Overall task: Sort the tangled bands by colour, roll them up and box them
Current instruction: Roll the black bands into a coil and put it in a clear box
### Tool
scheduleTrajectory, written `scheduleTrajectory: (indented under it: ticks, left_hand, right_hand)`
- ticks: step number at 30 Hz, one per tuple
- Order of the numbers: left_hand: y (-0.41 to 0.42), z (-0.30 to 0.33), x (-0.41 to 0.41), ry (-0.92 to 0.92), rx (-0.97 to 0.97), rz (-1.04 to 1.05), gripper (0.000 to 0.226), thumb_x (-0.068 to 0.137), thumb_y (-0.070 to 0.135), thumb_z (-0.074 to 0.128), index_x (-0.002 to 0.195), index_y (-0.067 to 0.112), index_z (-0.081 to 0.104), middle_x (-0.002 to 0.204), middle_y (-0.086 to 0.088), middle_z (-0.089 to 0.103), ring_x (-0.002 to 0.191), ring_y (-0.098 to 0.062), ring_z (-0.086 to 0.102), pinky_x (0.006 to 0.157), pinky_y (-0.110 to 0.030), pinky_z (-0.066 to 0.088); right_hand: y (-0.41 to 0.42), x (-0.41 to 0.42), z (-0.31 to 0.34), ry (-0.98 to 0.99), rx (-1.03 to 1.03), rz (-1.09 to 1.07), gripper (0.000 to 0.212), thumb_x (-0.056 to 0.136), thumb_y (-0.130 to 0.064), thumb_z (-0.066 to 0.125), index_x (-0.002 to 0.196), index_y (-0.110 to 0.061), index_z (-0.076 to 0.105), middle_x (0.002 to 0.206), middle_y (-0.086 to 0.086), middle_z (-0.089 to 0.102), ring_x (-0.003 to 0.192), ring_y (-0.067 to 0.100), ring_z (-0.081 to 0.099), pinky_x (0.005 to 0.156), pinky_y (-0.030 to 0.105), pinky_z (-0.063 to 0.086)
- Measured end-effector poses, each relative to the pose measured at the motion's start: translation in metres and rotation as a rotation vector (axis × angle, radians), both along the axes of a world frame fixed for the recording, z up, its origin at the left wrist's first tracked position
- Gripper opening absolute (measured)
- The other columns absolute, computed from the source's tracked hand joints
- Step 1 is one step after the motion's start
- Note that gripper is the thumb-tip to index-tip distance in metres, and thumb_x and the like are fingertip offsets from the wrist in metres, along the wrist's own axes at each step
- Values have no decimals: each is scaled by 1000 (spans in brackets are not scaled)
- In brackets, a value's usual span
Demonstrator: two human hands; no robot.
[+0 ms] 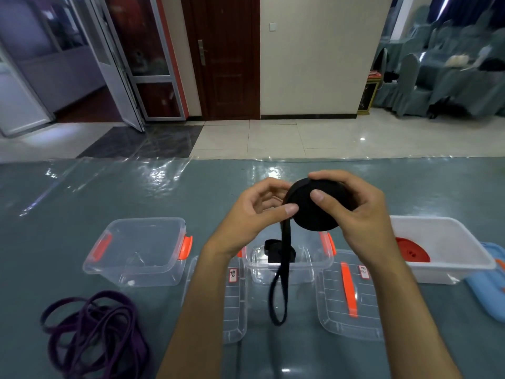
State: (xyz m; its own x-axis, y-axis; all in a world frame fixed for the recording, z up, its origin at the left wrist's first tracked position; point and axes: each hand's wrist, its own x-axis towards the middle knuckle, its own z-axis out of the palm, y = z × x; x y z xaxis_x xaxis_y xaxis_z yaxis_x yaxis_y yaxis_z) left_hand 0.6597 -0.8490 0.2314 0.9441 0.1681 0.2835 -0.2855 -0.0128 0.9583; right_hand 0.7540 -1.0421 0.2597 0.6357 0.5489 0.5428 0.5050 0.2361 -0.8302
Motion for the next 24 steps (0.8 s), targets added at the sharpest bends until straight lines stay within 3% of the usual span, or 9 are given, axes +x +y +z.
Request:
scheduleTrajectory:
  ticks: [5, 10, 14, 18, 21, 24]
  left_hand:
    - [-4, 4, -1, 23, 191, 163, 18, 91, 30, 81, 109, 33, 80, 107, 4, 79, 105, -16, 73, 97, -39, 59]
    - [-6, 9, -6, 32, 122, 110, 27, 87, 27, 85, 112, 33, 79, 109, 1, 81, 106, -19, 77, 96, -28, 59]
    - [-4, 15, -8, -48, 98, 204, 25, 85, 25, 87, 108, 30, 80, 103, 0, 81, 97, -18, 78, 89, -24, 59]
    - [0, 17, -10, -81, 159, 220, 24, 89, 19, 85, 112, 20, 80, 109, 1, 79, 108, -18, 74, 93, -25, 58]
    - [-4, 15, -10, -20, 161, 153, 34, 87, 17, 87, 119, 20, 77, 110, 0, 80, 108, -18, 76, 96, -28, 59]
    - [-2, 16, -11, -7, 159, 161, 42, 83, 20, 91, 121, 26, 74, 101, -2, 81, 96, -20, 79, 88, -25, 60]
  right_hand:
    - [-2, -1, -4, 25, -33, -14, 25, 96, -9, 72, 117, -22, 74, 112, -7, 78, 112, 15, 72, 94, 28, 60]
    - [0, -6, -4, 77, 70, -68, 27, 97, -11, 73, 116, -29, 75, 112, -7, 78, 112, 15, 73, 90, 25, 60]
    - [2, -7, -2, 233, 113, -17, 17, 93, -20, 77, 107, -21, 68, 109, 7, 80, 105, 26, 76, 87, 38, 63]
    - [1, -9, 2, 290, 59, 15, 21, 88, -23, 76, 102, -14, 63, 91, 8, 82, 83, 25, 80, 68, 24, 61]
    - [7, -13, 1, 230, 105, -47, 23, 91, -21, 75, 114, -22, 71, 98, 3, 82, 91, 20, 80, 74, 23, 62]
    - [9, -13, -5, 222, 104, -62, 19, 94, -18, 74, 111, -24, 75, 103, 1, 81, 99, 17, 78, 83, 25, 61]
